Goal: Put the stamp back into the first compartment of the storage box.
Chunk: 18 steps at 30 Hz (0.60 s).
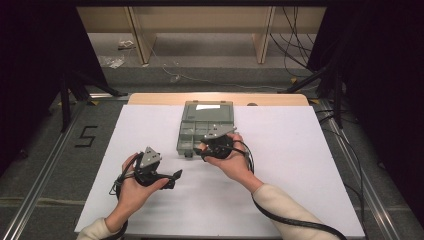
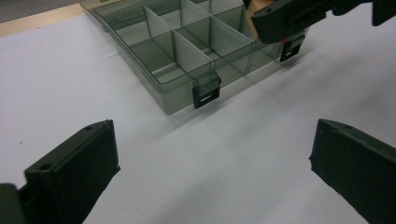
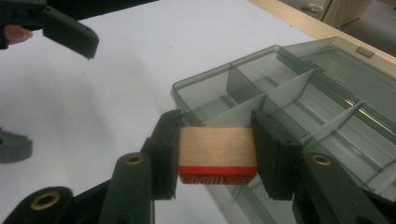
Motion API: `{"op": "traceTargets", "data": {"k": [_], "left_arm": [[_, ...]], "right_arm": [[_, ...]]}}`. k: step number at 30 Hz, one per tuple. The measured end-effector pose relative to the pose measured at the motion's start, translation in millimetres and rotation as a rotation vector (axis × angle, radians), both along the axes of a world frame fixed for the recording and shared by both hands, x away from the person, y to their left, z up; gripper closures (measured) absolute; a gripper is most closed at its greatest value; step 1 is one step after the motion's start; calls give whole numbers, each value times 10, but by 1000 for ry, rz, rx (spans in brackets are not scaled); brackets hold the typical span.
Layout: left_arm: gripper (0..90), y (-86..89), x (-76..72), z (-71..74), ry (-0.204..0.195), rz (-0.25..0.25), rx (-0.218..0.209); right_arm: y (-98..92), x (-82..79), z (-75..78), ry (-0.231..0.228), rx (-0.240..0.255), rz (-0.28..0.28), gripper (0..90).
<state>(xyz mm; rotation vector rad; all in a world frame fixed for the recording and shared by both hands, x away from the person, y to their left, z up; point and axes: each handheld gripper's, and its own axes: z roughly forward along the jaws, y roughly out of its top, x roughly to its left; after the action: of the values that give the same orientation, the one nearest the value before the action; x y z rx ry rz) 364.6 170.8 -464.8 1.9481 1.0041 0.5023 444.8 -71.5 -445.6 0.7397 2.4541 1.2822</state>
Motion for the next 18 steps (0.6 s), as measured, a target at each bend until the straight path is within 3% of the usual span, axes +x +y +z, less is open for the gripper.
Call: {"op": "traceTargets", "data": {"k": [18], "left_arm": [[4, 2, -7, 2, 2, -4, -7]], "right_arm": [[281, 291, 36, 13, -4, -19, 559]]}}
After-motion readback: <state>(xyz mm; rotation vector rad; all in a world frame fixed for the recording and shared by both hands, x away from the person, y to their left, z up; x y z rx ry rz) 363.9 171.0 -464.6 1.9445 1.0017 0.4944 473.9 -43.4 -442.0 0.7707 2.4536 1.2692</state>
